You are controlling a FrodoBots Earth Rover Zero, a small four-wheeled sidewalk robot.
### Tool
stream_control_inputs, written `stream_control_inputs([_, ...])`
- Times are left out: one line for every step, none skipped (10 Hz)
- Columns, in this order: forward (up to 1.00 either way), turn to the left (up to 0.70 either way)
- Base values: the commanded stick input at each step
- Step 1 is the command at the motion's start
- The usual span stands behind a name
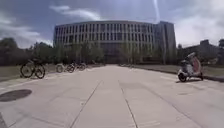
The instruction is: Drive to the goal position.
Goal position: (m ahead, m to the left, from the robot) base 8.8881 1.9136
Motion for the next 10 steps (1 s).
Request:
stream_control_inputs([0.7,0.0])
stream_control_inputs([0.7,0.0])
stream_control_inputs([0.7,0.0])
stream_control_inputs([0.7,0.0])
stream_control_inputs([0.7,0.0])
stream_control_inputs([0.7,0.0])
stream_control_inputs([0.7,0.0])
stream_control_inputs([0.7,0.0])
stream_control_inputs([0.7,0.0])
stream_control_inputs([0.7,0.0])
